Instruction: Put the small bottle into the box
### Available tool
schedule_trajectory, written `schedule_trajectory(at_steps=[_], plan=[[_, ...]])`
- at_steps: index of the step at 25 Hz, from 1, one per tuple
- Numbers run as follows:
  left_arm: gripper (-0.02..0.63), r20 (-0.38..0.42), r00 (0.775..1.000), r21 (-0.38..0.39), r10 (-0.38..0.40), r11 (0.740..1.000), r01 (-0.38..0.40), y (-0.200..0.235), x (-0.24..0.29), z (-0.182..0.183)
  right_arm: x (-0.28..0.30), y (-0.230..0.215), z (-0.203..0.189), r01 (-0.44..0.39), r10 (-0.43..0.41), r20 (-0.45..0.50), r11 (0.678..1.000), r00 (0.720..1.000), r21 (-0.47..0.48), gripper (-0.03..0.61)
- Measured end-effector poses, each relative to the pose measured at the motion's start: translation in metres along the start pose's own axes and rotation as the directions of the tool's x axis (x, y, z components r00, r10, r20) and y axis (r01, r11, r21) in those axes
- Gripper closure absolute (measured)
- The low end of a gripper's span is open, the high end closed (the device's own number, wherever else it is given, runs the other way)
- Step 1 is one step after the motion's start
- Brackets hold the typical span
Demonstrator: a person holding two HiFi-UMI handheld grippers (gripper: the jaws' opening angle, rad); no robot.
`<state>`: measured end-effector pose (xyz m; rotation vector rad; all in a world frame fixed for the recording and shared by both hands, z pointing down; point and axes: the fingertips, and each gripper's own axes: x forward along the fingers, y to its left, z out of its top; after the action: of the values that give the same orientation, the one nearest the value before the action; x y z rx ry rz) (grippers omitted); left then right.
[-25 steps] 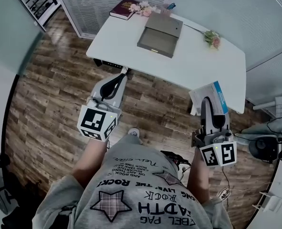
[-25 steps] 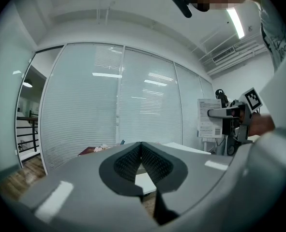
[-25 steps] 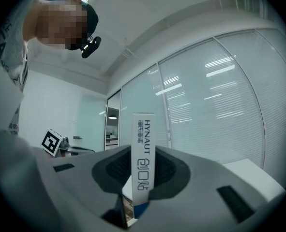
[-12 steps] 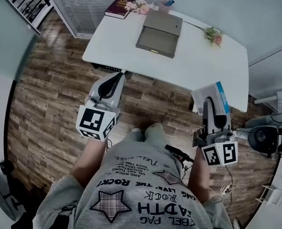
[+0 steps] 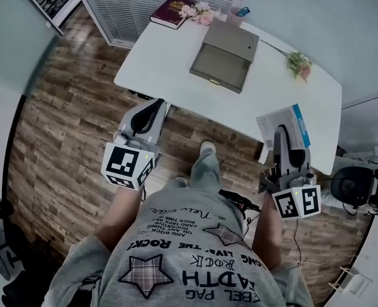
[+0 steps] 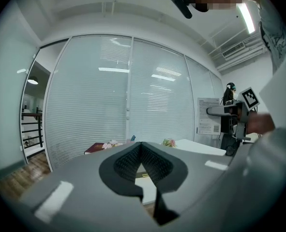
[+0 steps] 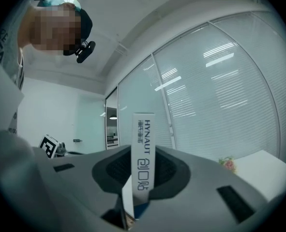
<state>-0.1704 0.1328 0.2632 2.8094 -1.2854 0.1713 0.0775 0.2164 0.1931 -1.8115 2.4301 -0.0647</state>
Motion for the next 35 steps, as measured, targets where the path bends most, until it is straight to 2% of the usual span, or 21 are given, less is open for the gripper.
schedule_trajectory(at_steps=[9, 24, 30, 35], plan=[[0.603, -0.014, 0.997, -0.010, 0.076, 0.997, -0.076, 0.021, 0.065, 0.007, 0.080, -0.060, 0.000, -0.085, 0.085, -0.015, 0.996, 0.996, 0.009, 0.499], [0.603, -0.017, 0.985, -0.011, 0.171, 0.985, -0.171, 0.017, 0.137, 0.022, 0.139, -0.136, -0.004, -0.209, 0.211, -0.035, 0.976, 0.977, 0.055, 0.499], [0.603, -0.031, 0.977, -0.004, 0.213, 0.977, -0.213, 0.027, 0.162, 0.022, 0.175, -0.150, -0.012, -0.293, 0.298, -0.051, 0.952, 0.953, 0.084, 0.499], [0.603, -0.037, 0.975, -0.009, 0.221, 0.975, -0.221, 0.034, 0.160, 0.026, 0.184, -0.145, -0.010, -0.312, 0.319, -0.071, 0.946, 0.945, 0.090, 0.499]])
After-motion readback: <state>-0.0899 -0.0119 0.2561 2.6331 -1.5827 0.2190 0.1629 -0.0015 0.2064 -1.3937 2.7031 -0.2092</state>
